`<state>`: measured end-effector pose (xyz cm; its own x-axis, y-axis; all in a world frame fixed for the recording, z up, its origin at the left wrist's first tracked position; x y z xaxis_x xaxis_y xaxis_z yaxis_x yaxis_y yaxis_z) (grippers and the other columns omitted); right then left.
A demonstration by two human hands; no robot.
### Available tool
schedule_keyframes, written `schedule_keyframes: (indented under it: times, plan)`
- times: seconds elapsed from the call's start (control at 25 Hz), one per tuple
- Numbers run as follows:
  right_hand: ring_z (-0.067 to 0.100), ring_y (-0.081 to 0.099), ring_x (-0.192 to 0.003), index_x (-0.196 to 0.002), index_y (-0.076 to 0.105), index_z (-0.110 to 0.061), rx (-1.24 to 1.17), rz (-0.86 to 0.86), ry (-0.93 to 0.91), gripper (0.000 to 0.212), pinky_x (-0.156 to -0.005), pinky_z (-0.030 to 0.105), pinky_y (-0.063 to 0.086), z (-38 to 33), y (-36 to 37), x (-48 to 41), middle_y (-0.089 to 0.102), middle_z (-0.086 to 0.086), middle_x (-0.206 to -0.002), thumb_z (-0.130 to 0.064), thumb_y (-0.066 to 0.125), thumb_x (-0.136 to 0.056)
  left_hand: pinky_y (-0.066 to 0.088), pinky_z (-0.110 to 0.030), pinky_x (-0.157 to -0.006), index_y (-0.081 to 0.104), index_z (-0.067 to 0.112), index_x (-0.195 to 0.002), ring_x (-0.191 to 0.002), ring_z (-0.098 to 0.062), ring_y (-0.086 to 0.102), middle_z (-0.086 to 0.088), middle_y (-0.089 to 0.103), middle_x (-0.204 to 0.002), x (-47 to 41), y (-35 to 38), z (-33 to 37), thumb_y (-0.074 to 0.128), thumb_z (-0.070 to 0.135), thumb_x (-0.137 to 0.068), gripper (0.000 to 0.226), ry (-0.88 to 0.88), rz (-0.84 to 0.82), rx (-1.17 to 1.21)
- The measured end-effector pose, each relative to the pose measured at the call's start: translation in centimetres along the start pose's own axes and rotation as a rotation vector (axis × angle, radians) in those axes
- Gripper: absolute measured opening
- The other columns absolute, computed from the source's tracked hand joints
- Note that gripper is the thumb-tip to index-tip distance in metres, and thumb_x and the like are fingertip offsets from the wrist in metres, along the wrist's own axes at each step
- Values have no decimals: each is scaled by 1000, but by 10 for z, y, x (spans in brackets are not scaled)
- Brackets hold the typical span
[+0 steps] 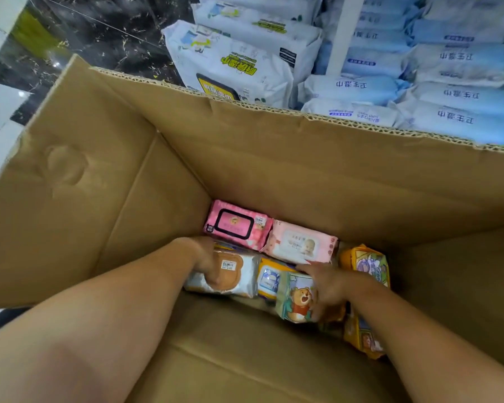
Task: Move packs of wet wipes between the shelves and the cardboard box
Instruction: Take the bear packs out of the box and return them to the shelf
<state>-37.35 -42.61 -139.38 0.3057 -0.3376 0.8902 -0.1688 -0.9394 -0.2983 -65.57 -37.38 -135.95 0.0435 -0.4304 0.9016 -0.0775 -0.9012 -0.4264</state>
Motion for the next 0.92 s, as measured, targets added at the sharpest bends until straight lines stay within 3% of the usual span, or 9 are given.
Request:
schedule_keyframes:
  times: [0.08, 0.2, 0.32, 0.44, 0.52, 0.6, 0.68, 0.8, 0.92]
  plan:
    - [22, 51, -129, -157, 22, -32, 53, 37, 0, 134, -106, 37, 49, 2, -1, 3, 47, 1, -148, -23, 96, -46, 52, -26, -97, 52, 17, -142, -119, -18, 62, -1, 60, -137, 8, 3, 1, 91, 40, -67, 87, -4, -30, -104]
    - [24, 45, -133, -154, 31, -34, 123, 97, 25, 126, -106, 38, 48, 4, -6, 4, 41, 1, -148, -23, 93, -46, 52, -29, -100, 52, 18, -143, -120, -18, 62, -2, 60, -139, 7, 0, -4, 96, 47, -55, 103, -30, -34, -119]
    - [22, 46, -125, -140, 46, -38, 148, 76, 18, 112, -100, 39, 51, 8, -4, 1, 43, -4, -139, -32, 94, -39, 59, -31, -89, 65, 14, -128, -103, -18, 69, -1, 71, -120, 10, -5, -6, 95, 52, -52, 90, -22, -62, -75]
    - [17, 56, -111, -120, 51, -40, 3, 79, -14, 89, -92, 38, 57, 7, -6, 15, 56, -3, -130, -31, 96, -44, 56, -30, -82, 64, 16, -119, -98, -18, 67, 0, 72, -113, 24, -21, 1, 93, 51, -56, 78, 15, -17, -4]
    - [18, 58, -114, -130, 48, -32, -130, 103, -36, 90, -93, 33, 55, 4, -17, 29, 57, -3, -133, -29, 97, -54, 55, -30, -78, 61, 20, -113, -95, -17, 66, 1, 72, -108, 38, -37, 14, 91, 52, -56, 72, 79, 31, 31]
    - [17, 56, -117, -142, 44, -22, -264, 175, -50, 100, -86, 24, 51, -4, -38, 53, 54, -5, -134, -36, 95, -57, 58, -34, -79, 57, 20, -111, -91, -17, 66, 1, 70, -104, 59, -57, 24, 92, 44, -53, 71, 149, 111, 137]
    - [13, 61, -107, -136, 49, -23, -411, 250, -63, 95, -77, 21, 51, -15, -60, 91, 58, -7, -125, -43, 95, -55, 58, -35, -81, 57, 20, -110, -90, -15, 68, 3, 71, -100, 87, -80, 20, 94, 40, -48, 75, 188, 214, 312]
    - [10, 70, -96, -116, 60, -25, -618, 294, -99, 67, -85, 30, 59, -34, -89, 166, 71, -5, -114, -36, 95, -60, 53, -31, -79, 54, 19, -102, -88, -14, 63, 5, 66, -94, 157, -116, 2, 98, 39, -52, 70, 187, 346, 552]
    - [14, 72, -95, -109, 64, -24, -664, 367, -134, 60, -86, 37, 60, -59, -124, 252, 73, -2, -109, -40, 95, -60, 51, -32, -79, 54, 22, -105, -88, -13, 61, 4, 64, -98, 249, -150, -14, 99, 42, -52, 72, 169, 467, 745]
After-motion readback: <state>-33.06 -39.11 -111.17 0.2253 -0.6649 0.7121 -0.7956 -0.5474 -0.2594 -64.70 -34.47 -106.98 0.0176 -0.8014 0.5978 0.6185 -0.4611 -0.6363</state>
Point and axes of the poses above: each hand's wrist, its own x-axis away from the middle knuckle, its own y-axis out of the palm, z = x × y, the point moved 9 cm from there along -x, towards the middle knuckle
